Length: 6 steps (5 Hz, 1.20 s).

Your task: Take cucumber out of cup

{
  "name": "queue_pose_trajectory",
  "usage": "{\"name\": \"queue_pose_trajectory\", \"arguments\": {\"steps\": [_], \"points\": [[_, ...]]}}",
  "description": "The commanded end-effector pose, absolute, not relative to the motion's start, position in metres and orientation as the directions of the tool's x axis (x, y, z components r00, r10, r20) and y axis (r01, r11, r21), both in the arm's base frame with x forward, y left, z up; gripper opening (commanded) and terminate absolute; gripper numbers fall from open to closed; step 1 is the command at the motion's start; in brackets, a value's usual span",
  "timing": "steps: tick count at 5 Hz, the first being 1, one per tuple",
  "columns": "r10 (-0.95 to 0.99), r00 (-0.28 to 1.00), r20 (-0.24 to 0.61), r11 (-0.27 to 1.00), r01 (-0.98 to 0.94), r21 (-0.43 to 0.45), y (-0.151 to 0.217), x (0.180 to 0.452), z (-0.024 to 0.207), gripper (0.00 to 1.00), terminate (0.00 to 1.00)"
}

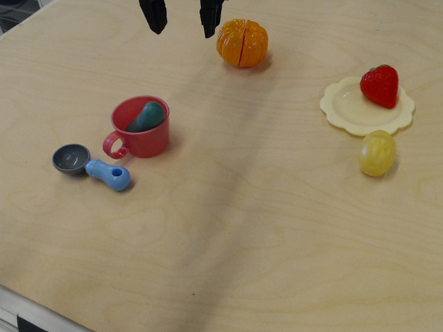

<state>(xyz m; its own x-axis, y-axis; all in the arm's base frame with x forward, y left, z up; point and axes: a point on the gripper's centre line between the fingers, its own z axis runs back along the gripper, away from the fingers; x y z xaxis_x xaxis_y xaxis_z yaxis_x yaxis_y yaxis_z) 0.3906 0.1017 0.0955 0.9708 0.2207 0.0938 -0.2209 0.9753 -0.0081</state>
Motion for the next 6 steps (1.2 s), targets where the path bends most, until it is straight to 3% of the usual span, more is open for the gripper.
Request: {"name": "queue_pose_trajectory", "arguments": {"steps": [1, 2, 4, 5, 6], "points": [[0.221, 0.971, 0.094, 0.975, -0.221, -0.008, 0.102, 0.391, 0.096, 1.00, 0.00], [0.378, 0.915, 0.139, 0.920, -0.388, 0.058, 0.090, 0.361, 0.103, 1.00, 0.00], [0.502, 0.852, 0.144, 0.835, -0.522, 0.176, 0.068, 0.315, 0.105, 1.00, 0.00], [0.632, 0.771, 0.078, 0.756, -0.636, 0.156, 0.063, 0.304, 0.099, 1.00, 0.00], [0.644, 0.764, 0.033, 0.750, -0.639, 0.173, 0.070, 0.302, 0.088, 1.00, 0.00]]}}
